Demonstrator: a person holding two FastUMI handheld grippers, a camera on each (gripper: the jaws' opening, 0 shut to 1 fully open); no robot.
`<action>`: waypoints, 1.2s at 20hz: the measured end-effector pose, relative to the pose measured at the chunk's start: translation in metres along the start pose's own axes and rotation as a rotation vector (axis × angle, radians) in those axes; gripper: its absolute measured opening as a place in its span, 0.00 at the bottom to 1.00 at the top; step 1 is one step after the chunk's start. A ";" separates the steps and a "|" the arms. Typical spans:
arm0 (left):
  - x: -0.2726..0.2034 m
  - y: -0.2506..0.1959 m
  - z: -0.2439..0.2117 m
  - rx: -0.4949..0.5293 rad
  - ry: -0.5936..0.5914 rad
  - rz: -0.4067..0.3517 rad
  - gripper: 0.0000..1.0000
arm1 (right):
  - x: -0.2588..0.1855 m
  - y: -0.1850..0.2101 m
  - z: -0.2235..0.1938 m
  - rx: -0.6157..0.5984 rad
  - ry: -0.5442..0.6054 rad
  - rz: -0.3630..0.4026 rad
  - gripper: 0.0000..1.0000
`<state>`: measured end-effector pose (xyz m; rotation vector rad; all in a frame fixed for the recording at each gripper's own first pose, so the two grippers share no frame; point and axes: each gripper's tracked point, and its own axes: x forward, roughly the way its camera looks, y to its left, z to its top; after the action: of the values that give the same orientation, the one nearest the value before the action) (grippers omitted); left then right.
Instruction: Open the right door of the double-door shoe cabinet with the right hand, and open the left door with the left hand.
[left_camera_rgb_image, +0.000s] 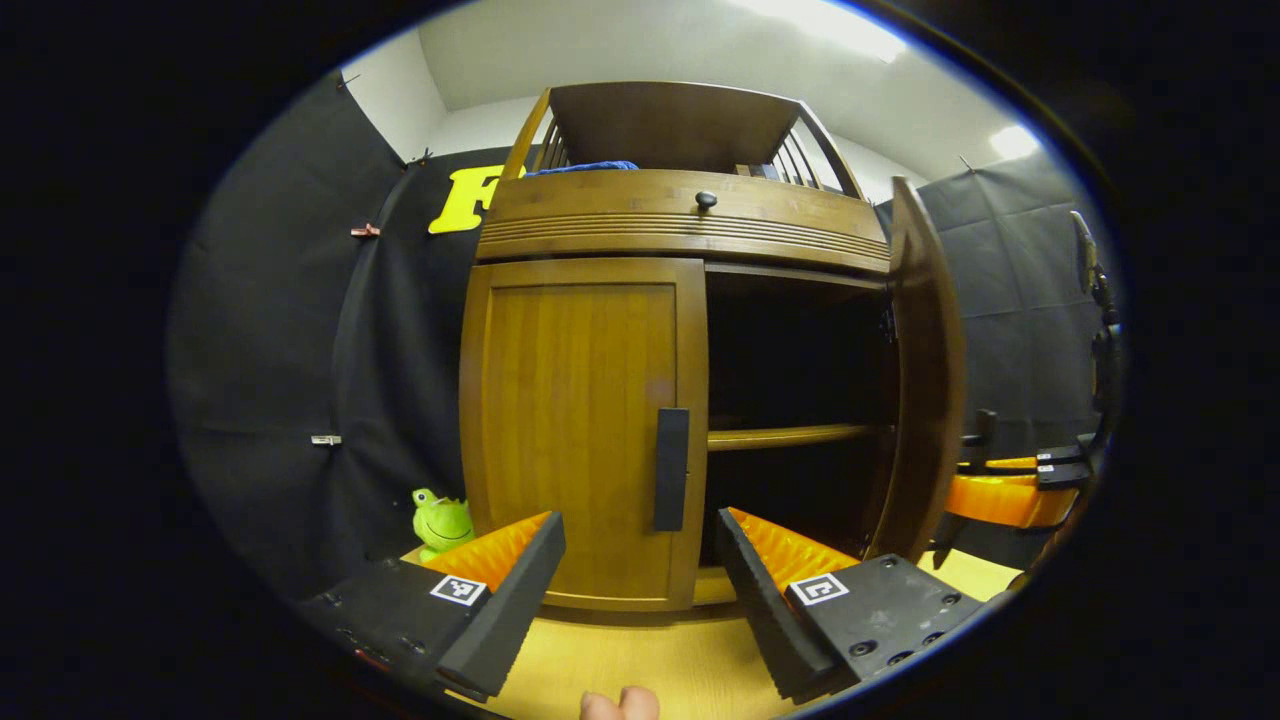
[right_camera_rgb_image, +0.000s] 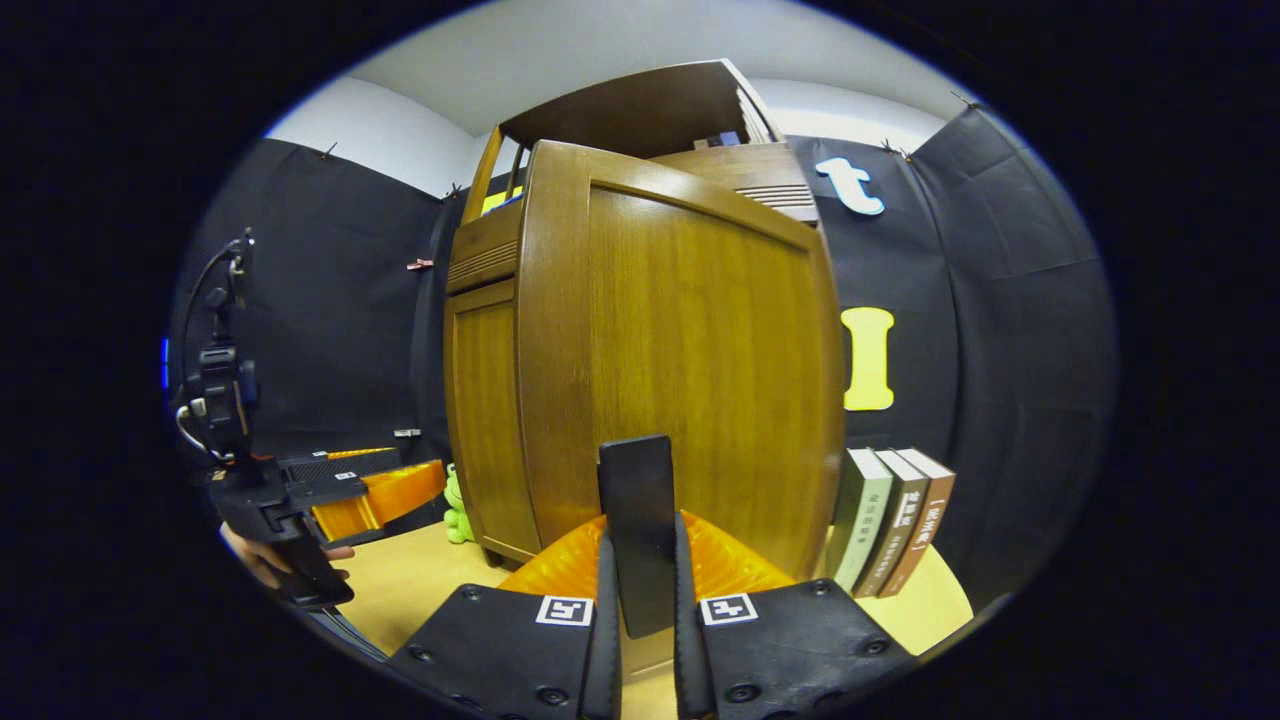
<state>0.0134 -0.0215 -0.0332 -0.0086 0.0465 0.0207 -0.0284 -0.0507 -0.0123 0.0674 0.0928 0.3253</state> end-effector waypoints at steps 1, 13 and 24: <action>0.002 -0.004 0.000 0.008 -0.003 0.001 0.93 | -0.009 -0.012 0.001 0.004 -0.002 -0.025 0.19; 0.068 -0.021 -0.009 0.049 -0.011 -0.001 0.93 | -0.066 -0.105 0.013 -0.055 -0.020 -0.265 0.18; 0.129 -0.011 -0.005 0.056 -0.049 0.014 0.95 | -0.114 -0.165 0.031 -0.046 -0.094 -0.391 0.46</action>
<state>0.1423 -0.0301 -0.0444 0.0485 -0.0021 0.0341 -0.0806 -0.2448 0.0141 0.0182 0.0045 -0.0669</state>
